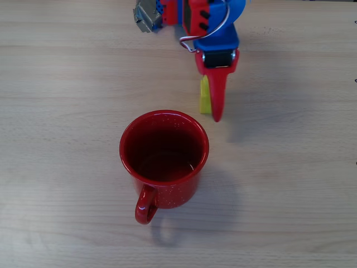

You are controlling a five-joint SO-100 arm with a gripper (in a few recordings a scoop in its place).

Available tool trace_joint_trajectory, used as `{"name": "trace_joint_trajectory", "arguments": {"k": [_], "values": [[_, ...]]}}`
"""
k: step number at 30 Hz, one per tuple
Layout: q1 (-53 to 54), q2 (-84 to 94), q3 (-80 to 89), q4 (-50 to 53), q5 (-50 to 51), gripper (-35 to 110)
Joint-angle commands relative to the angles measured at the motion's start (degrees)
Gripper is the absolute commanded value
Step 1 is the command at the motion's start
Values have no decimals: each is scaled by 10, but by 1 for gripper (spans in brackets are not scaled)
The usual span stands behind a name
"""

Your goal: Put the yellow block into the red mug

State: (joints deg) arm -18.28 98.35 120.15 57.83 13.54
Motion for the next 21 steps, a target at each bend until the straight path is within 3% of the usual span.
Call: {"name": "trace_joint_trajectory", "arguments": {"k": [1, 6, 9, 21], "values": [[-6, 15, -25, -8, -9, 34], [-6, 9, -27, -11, -11, 22], [-6, 8, -30, -13, -13, 0], [-7, 40, -101, 73, 13, 0]]}}
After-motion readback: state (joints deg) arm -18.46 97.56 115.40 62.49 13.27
